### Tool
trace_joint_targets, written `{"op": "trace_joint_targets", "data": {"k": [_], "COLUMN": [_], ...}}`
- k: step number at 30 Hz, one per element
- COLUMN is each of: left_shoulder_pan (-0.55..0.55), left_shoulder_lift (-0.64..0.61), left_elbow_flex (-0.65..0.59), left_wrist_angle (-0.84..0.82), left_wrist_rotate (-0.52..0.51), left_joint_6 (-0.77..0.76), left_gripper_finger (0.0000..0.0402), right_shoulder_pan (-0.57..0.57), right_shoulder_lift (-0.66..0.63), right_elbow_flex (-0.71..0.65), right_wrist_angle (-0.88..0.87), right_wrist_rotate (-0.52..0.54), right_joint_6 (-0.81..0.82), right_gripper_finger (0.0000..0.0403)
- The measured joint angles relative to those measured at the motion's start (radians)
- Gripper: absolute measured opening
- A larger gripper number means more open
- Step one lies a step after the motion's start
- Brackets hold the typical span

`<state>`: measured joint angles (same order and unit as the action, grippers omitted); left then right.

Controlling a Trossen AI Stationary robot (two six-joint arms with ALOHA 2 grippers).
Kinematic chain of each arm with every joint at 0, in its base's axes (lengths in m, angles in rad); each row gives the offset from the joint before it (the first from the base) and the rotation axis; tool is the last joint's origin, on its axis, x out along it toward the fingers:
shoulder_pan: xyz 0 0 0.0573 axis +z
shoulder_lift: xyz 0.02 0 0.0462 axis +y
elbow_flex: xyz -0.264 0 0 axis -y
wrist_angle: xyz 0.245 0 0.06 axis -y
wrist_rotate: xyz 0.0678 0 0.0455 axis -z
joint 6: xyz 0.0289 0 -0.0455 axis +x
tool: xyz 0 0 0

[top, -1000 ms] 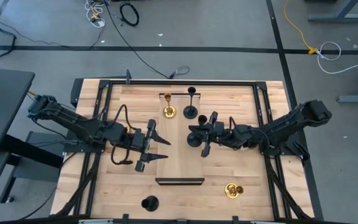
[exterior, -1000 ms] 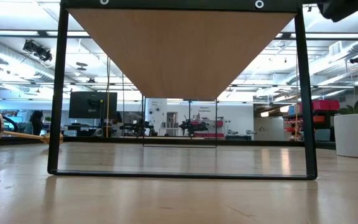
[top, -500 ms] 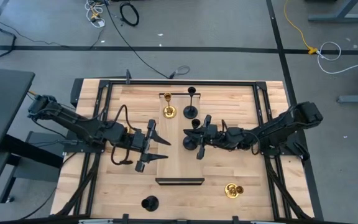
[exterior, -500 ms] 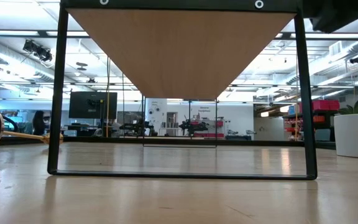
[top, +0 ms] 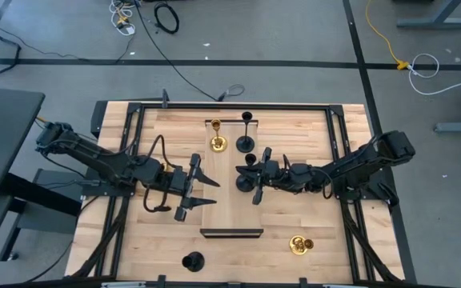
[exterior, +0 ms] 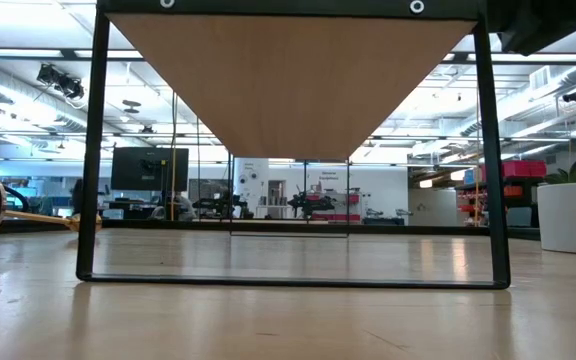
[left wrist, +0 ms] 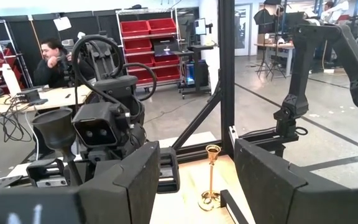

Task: Pick & Place candle stick holders
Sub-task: Put the top black candle holder on the shelf

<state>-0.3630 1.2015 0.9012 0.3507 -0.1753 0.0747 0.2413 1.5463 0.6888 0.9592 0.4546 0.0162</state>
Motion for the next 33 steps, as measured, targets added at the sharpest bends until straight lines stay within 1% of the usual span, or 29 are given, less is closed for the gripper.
{"op": "trace_joint_targets", "data": {"k": [13,17,26,29,33], "left_shoulder_pan": [0.0,0.0,0.0,0.0,0.0], "left_shoulder_lift": [0.0,0.0,0.0,0.0,0.0], "left_elbow_flex": [0.0,0.0,0.0,0.0,0.0], "left_wrist_angle": [-0.005,-0.005,-0.005,-0.005,-0.005], "left_wrist_rotate": [0.0,0.0,0.0,0.0,0.0], "left_joint_6": [-0.002,-0.002,-0.001,0.0,0.0], "left_gripper_finger": [0.0208,0.0208,0.0208,0.0208,0.0208], "right_shoulder_pan": [0.0,0.0,0.0,0.0,0.0], "right_shoulder_lift": [-0.001,-0.001,0.0,0.0,0.0], "right_elbow_flex": [0.0,0.0,0.0,0.0,0.0], "right_wrist_angle": [-0.009,-0.011,-0.02,-0.02,-0.019], "right_wrist_rotate": [-0.002,-0.003,-0.002,-0.002,-0.014], "right_joint_6": [-0.001,0.003,0.011,0.007,0.006], "right_gripper_finger": [0.0,0.0008,0.0052,0.0077,0.012]}}
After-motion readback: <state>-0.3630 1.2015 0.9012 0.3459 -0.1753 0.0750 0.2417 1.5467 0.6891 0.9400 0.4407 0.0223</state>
